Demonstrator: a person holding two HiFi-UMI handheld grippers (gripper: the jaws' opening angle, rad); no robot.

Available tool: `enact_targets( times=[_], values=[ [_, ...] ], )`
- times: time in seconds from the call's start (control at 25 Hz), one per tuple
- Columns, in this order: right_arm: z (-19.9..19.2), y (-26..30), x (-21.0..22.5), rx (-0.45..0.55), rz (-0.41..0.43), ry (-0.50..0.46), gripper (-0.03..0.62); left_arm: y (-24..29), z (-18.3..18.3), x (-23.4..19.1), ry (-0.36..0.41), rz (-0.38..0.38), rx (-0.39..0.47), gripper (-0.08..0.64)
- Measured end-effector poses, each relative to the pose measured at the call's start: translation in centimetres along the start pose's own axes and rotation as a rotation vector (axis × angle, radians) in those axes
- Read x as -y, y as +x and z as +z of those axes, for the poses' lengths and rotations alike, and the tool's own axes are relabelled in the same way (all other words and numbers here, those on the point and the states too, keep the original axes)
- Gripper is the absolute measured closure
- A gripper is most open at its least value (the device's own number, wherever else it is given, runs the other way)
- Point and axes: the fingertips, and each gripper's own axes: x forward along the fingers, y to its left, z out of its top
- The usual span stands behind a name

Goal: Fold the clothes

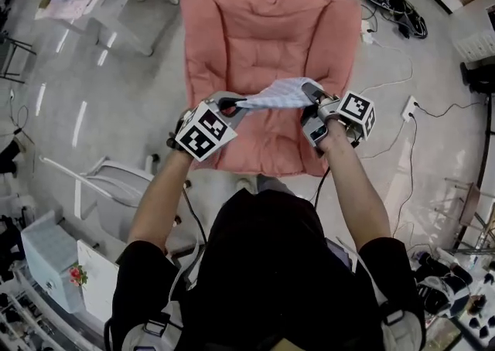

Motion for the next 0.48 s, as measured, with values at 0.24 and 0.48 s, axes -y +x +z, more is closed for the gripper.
enact_targets(
  times=[0.24, 0.48],
  values=[
    [2.1, 0.5, 2.7, 0.068, -0.066, 0.03, 0.571, 3.5, -0.8, -1.3, 0.065, -0.054, -0.102, 0.546],
    [3.7, 1.0, 5.8, 0.129, -0.123, 0.1, 0.571, 7.1, -1.0, -2.4, 0.027, -0.099, -0.171, 0.546]
  ],
)
